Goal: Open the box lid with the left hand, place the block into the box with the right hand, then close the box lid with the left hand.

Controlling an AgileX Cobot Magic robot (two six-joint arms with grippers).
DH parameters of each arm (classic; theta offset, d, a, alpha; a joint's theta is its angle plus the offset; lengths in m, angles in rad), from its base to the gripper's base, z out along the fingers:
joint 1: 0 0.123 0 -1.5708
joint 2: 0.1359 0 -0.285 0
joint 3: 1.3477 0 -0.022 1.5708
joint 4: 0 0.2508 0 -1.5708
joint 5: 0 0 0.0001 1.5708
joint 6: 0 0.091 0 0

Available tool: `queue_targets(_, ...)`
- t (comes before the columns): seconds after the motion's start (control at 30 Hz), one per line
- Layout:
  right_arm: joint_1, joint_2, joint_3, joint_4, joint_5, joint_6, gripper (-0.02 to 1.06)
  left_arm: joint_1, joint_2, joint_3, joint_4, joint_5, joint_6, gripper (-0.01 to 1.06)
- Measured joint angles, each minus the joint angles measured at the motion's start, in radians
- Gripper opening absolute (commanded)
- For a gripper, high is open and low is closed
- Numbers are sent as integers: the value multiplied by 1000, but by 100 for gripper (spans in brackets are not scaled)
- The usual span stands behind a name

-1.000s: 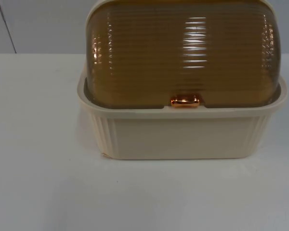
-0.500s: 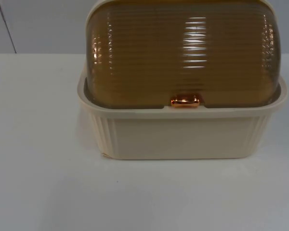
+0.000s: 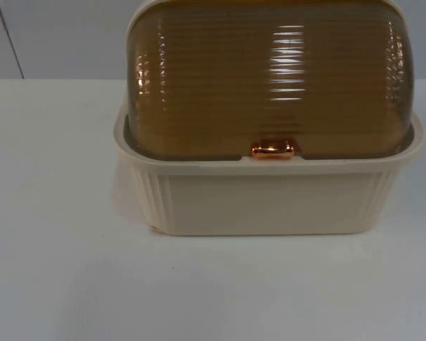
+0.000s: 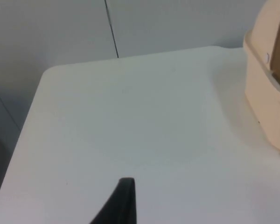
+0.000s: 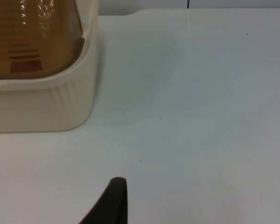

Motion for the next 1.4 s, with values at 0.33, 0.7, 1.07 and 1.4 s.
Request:
queue_targets(0.33,0,0,0,0,0,0,105,0,0,0,-28,-27,-8,105)
queue_targets(0.7,0,0,0,0,0,0,105,0,0,33,8,-31,-8,105)
queue_targets(1.07,0,0,0,0,-2,0,105,0,0,107,8,3,-11,105)
queue_targets(1.4,0,0,0,0,-2,0,105,0,0,107,8,3,-33,105)
